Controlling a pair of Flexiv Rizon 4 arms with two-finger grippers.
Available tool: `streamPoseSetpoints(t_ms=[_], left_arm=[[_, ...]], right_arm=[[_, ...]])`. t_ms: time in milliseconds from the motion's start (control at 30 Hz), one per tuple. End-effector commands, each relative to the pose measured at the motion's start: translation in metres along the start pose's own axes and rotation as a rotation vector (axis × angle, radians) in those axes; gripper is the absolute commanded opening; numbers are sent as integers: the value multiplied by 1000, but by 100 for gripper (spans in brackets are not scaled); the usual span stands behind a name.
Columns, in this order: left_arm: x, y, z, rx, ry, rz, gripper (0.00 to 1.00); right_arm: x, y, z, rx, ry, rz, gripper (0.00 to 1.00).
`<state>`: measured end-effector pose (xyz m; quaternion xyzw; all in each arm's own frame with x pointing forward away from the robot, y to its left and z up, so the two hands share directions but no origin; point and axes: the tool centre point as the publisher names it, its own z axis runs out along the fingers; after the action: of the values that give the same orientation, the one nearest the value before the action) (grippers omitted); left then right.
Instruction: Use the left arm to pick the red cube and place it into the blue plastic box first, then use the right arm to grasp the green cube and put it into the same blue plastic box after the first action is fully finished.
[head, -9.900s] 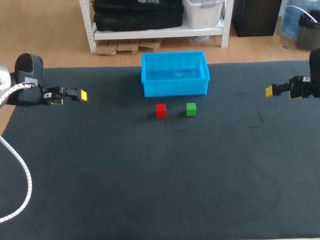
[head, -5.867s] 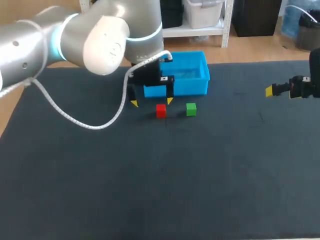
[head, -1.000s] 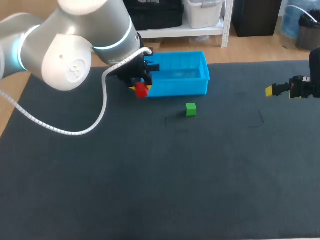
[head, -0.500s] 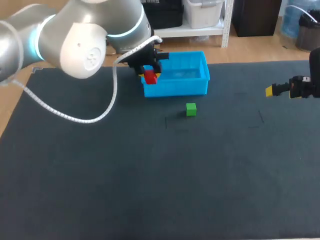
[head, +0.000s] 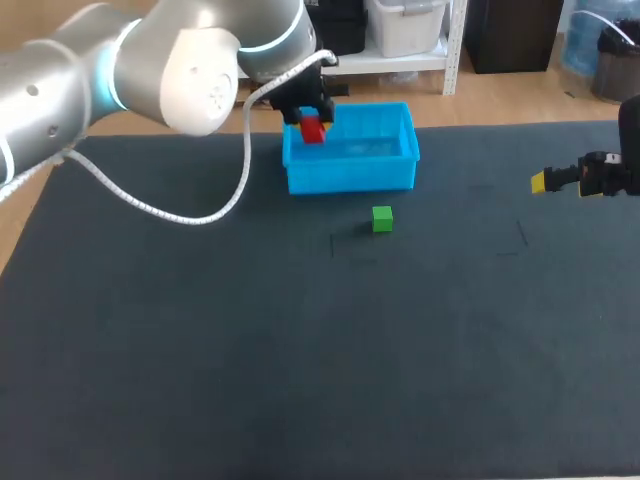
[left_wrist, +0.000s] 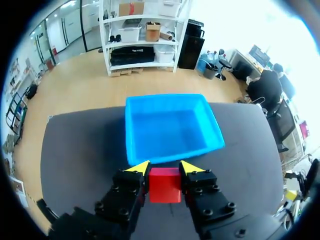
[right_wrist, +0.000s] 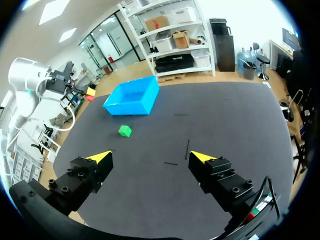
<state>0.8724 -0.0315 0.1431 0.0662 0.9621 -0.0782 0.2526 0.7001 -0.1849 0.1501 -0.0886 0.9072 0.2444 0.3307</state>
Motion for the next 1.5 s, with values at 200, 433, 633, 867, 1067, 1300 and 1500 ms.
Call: streamPoseSetpoints(t_ms=[200,433,633,867,1067,1300,1500], left_arm=[[-37,-4,31,-26,18,-11,0],[-52,-4,45,-40,29,-38,0],[-59,-1,53,-55,28,-57,0],[-55,7,61,-72,45,-66,0],[-50,12,71,-89,59,-71,0],[-48,14,78,-100,67,-76,0],[-45,16,85,-111,79,-76,0]], right_arm=[[0,0,0,1,1,0,100],[0,0,0,1,1,0,100],[0,0,0,1,1,0,100],[0,0,0,1,1,0,100],[0,0,0,1,1,0,100],[0,0,0,1,1,0,100],[0,0,0,1,1,0,100]])
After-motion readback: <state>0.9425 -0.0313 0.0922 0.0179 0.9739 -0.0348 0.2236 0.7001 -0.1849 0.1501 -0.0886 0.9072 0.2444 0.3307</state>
